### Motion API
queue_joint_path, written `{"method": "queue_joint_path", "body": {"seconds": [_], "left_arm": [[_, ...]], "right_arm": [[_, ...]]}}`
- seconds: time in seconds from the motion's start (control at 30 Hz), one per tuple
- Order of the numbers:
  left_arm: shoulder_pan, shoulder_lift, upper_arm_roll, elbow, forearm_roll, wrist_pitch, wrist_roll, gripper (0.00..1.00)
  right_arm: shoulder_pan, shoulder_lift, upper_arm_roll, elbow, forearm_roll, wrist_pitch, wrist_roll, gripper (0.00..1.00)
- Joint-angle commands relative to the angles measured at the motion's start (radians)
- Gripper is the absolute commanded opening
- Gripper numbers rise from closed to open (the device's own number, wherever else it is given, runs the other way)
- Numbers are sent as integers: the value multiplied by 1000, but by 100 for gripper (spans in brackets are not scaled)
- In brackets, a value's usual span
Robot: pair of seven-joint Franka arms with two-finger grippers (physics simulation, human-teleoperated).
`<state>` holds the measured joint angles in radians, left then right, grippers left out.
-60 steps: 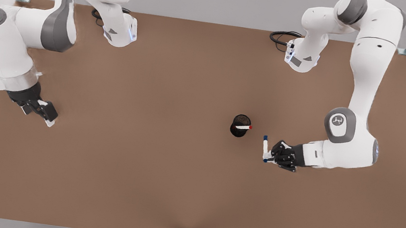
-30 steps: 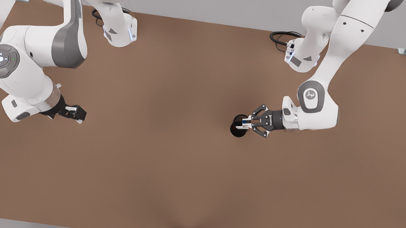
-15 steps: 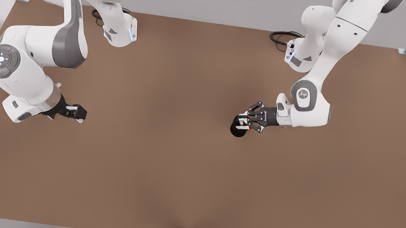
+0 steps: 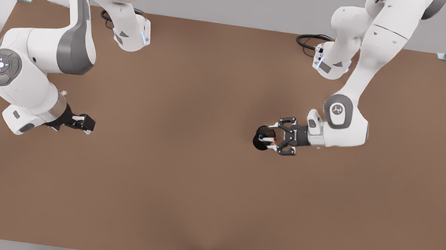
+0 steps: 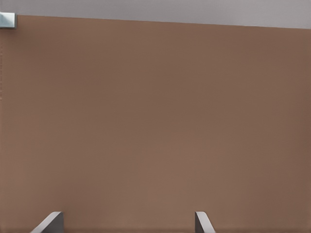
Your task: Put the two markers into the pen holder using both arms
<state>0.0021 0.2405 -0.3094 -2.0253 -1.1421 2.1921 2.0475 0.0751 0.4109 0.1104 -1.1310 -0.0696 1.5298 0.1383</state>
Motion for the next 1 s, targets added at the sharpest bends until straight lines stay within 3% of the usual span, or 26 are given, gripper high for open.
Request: {"method": "queue_joint_path", "body": {"seconds": [0.0, 0.1, 0.2, 0.27, 0.53, 0.97], "left_arm": [[75, 17, 6, 180, 429, -153, -1133, 100], [162, 23, 58, 434, 895, -446, -1615, 100], [159, -6, 121, 585, 1117, -514, -1908, 100], [-19, -121, 355, 539, 1110, -531, -1982, 100], [-43, -44, 328, 628, 1131, -568, -2123, 100], [-50, -33, 323, 629, 1128, -561, -2144, 100]], "right_arm": [[0, -1, 0, 0, 1, 0, -13, 100], [0, -1, 0, 0, 1, 0, -13, 100], [0, -1, 0, 0, 1, 0, -14, 100], [0, -1, 0, 0, 1, 0, -11, 100], [0, -1, 0, 0, 1, 0, -14, 100], [0, -3, 0, 0, 1, 0, -14, 100]]}}
